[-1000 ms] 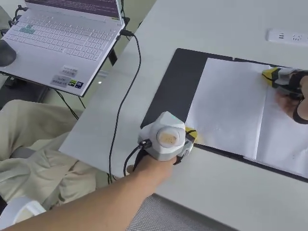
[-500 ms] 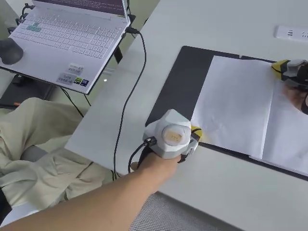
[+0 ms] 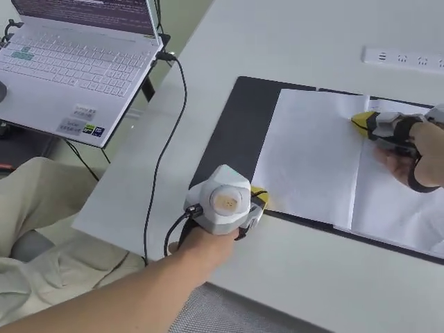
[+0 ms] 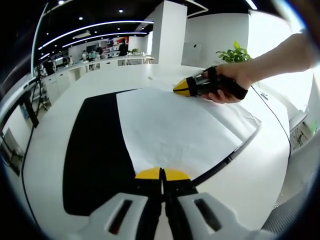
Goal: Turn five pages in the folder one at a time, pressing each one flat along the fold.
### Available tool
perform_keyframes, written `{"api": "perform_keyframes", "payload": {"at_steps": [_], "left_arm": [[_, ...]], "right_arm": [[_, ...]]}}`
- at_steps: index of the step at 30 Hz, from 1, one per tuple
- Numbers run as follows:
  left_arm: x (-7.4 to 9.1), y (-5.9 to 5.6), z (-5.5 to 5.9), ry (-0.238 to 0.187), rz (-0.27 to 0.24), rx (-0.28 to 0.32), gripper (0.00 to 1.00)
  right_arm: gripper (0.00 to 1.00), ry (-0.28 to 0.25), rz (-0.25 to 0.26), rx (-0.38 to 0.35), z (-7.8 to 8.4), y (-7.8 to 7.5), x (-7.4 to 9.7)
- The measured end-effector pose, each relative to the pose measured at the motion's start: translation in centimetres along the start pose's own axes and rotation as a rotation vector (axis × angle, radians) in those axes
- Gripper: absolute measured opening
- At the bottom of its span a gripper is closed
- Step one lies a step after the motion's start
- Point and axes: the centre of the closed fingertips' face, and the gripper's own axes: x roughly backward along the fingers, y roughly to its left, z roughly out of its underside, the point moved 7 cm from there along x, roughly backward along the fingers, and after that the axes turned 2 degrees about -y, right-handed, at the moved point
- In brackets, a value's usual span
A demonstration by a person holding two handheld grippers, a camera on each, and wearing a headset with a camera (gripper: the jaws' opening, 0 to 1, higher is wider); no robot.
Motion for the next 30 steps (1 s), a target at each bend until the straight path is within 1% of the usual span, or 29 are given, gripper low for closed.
{"api": "perform_keyframes", "payload": {"at_steps": [1,2,5,8,11,13,14,16,20,24,26,30], "left_arm": [[0.0,0.0,0.0,0.001,0.001,-0.004,0.00],[0.0,0.0,0.0,0.002,0.002,-0.008,0.00],[0.1,-0.1,-0.1,0.004,0.004,-0.011,0.00],[0.2,-0.1,-0.1,0.005,0.002,-0.014,0.00],[0.2,-0.1,-0.1,0.006,0.001,-0.013,0.00],[0.2,-0.1,-0.1,0.007,0.001,-0.014,0.00],[0.2,-0.1,-0.1,0.007,0.001,-0.014,0.00],[0.2,-0.1,-0.1,0.006,0.001,-0.015,0.00],[0.2,-0.1,-0.2,0.008,0.003,-0.018,0.00],[0.2,-0.1,-0.2,0.009,0.001,-0.019,0.00],[0.2,-0.2,-0.2,0.010,-0.002,-0.019,0.00],[0.1,-0.1,-0.2,0.014,-0.002,-0.019,0.00]], "right_arm": [[0.00,0.036,-0.009,-0.011,0.3,-0.2,0.1],[0.00,0.038,-0.012,-0.006,0.4,-0.3,0.2],[0.00,0.066,-0.017,-0.001,1.4,-0.3,0.8],[0.00,0.075,-0.028,-0.008,2.0,-0.7,1.2],[0.00,0.068,-0.042,-0.022,2.2,-1.1,1.6],[0.00,0.087,-0.050,-0.027,2.5,-1.4,1.9],[0.00,0.108,-0.050,-0.020,3.0,-1.5,2.2],[0.00,0.125,-0.054,-0.010,3.8,-1.8,2.6],[0.00,0.141,-0.052,-0.004,4.8,-2.3,3.2],[0.00,0.162,-0.049,0.005,6.3,-2.3,4.2],[0.00,0.167,-0.049,-0.001,6.8,-2.4,4.6],[0.00,0.188,-0.048,0.010,8.5,-2.7,5.7]]}}
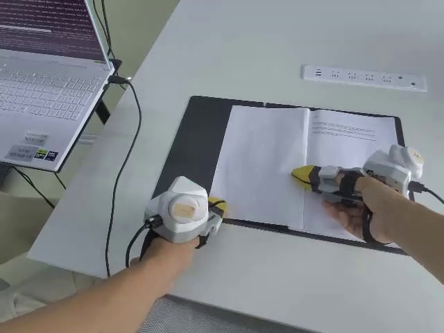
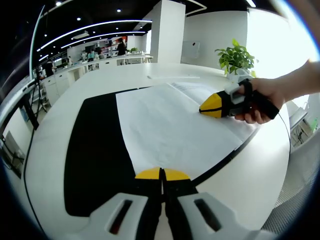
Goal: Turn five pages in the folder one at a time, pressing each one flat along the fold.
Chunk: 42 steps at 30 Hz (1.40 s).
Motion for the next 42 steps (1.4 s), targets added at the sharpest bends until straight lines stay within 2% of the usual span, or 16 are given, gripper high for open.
{"api": "perform_keyframes", "payload": {"at_steps": [3,18,23,32,36,39,42], "left_arm": [[0.0,0.0,0.0,0.002,0.001,-0.001,0.00],[0.0,0.0,-0.1,0.001,0.000,-0.006,0.00],[0.1,-0.1,-0.2,0.005,0.002,-0.009,0.00],[0.2,-0.1,-0.2,0.008,-0.003,0.000,0.00],[0.3,-0.2,-0.2,0.004,-0.018,0.037,0.00],[0.5,-0.2,-0.2,0.009,-0.021,0.059,0.00],[1.5,-0.6,-0.4,0.031,-0.010,0.068,0.07]], "right_arm": [[0.00,0.012,-0.008,-0.003,1.6,-0.1,0.7],[0.00,0.033,-0.023,-0.036,7.6,-0.1,3.7],[0.00,0.024,-0.035,-0.051,8.8,-0.1,4.4],[0.00,0.005,-0.062,-0.070,9.9,0.5,5.3],[0.00,-0.031,-0.096,-0.068,10.4,1.6,6.1],[0.01,-0.088,-0.109,-0.036,10.3,2.6,7.2],[0.12,-0.173,-0.120,0.001,9.4,3.6,8.5]]}}
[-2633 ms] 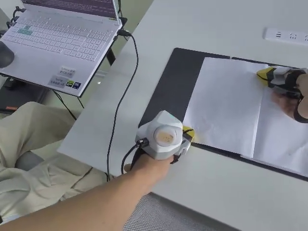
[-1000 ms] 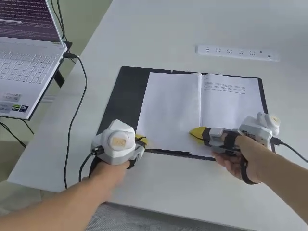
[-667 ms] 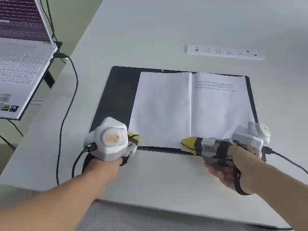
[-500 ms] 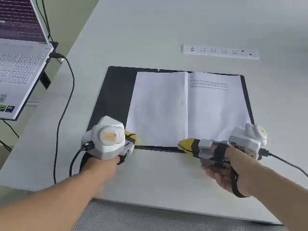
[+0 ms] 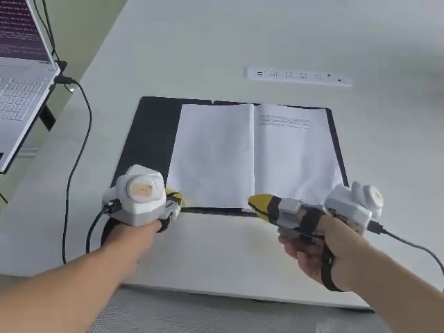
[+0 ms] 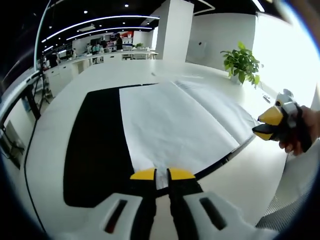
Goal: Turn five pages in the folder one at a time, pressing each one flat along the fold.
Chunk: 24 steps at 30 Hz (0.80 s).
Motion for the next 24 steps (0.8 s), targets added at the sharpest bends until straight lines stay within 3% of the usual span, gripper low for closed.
{"api": "perform_keyframes", "payload": {"at_steps": [6,9,13,20,21,22,24], "left_arm": [[2.5,-0.2,-1.5,-0.038,0.034,0.025,0.16],[4.6,-0.4,-2.6,-0.066,0.038,0.042,0.26],[7.4,-0.8,-3.8,-0.096,0.042,0.045,0.30],[11.3,-1.2,-4.8,-0.119,0.039,0.036,0.33],[11.6,-1.2,-4.9,-0.125,0.038,0.041,0.34],[12.2,-1.4,-5.0,-0.135,0.042,0.044,0.35],[12.9,-1.5,-4.9,-0.125,0.040,0.042,0.37]], "right_arm": [[0.21,-0.133,0.012,0.138,-2.3,2.9,4.2],[0.25,-0.186,0.043,0.222,-3.5,3.9,6.6],[0.27,-0.247,0.092,0.333,-4.2,5.3,9.9],[0.31,-0.287,0.168,0.484,-3.2,7.2,14.1],[0.33,-0.287,0.183,0.507,-3.0,7.2,14.4],[0.36,-0.281,0.206,0.532,-3.8,6.1,14.4],[0.40,-0.280,0.210,0.547,-3.3,6.4,14.9]]}}
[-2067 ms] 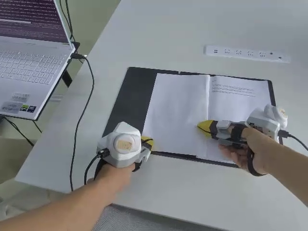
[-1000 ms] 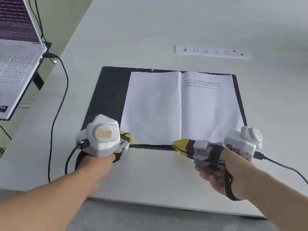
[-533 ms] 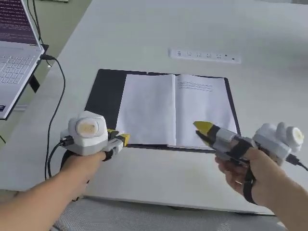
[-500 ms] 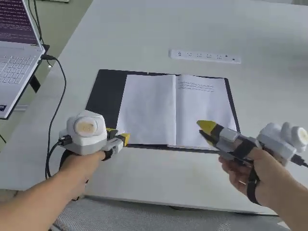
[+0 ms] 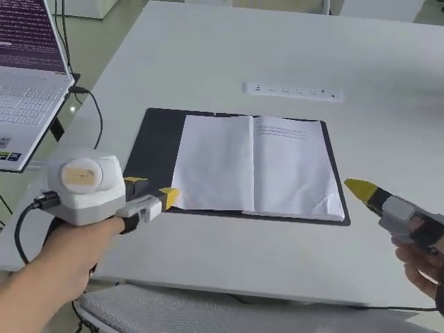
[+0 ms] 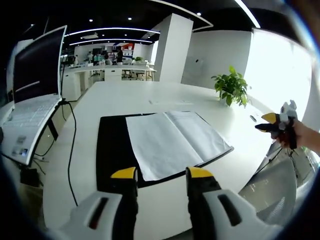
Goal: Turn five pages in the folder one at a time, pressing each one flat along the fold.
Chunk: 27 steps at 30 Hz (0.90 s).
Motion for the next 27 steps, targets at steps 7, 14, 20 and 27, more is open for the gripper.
{"api": "perform_keyframes", "payload": {"at_steps": [7,14,20,27], "left_arm": [[3.1,-1.0,0.0,0.028,0.000,-0.069,0.46],[5.9,-1.6,-0.7,0.026,0.020,-0.051,0.54],[6.9,-1.8,-1.3,0.022,0.022,-0.067,0.57],[6.7,-1.7,-1.9,0.019,0.025,-0.075,0.57]], "right_arm": [[0.46,-0.015,0.034,0.057,0.7,1.0,3.8],[0.48,-0.014,0.054,0.073,1.4,1.3,6.4],[0.47,-0.024,0.080,0.098,1.2,1.0,7.3],[0.50,-0.013,0.092,0.116,1.1,0.8,6.9]]}}
